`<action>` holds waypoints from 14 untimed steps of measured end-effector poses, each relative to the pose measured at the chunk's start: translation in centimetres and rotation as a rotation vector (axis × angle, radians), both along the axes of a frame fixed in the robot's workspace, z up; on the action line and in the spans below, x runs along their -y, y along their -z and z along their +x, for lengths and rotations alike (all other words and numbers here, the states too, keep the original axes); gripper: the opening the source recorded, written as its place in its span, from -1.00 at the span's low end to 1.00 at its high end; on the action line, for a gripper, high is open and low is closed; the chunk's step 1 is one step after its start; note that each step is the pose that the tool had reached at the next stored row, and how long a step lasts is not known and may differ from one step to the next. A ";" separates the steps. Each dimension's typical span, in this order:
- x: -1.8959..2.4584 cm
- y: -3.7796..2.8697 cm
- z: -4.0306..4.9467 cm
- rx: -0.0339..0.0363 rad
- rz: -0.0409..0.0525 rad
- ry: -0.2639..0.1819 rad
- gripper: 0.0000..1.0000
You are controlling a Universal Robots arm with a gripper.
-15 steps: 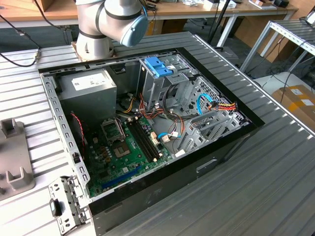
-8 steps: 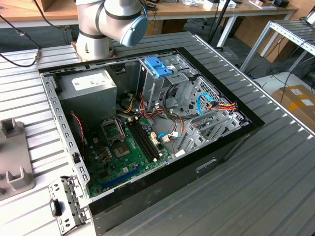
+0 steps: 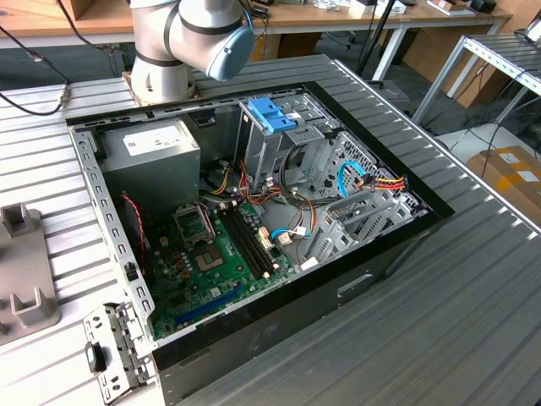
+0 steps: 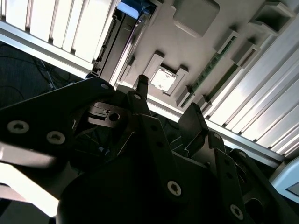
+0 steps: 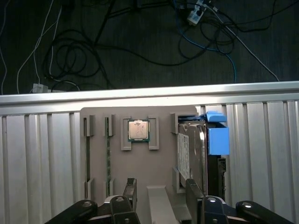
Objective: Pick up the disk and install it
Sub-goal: 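Pick up the disk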
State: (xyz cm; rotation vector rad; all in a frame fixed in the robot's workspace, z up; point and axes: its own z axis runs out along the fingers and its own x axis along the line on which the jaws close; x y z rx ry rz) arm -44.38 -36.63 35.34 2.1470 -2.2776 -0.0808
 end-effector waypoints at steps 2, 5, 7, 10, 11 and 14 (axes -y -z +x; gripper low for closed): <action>-0.03 0.04 -0.06 0.0001 0.0001 0.000 0.08; -0.07 0.08 -0.16 0.0000 0.0001 0.000 0.08; -0.09 0.11 -0.22 0.0000 0.0000 0.000 0.08; -0.11 0.16 -0.32 0.0000 0.0000 0.000 0.08; -0.11 0.18 -0.34 0.0000 0.0000 0.000 0.08; -0.13 0.23 -0.43 0.0000 0.0000 0.000 0.08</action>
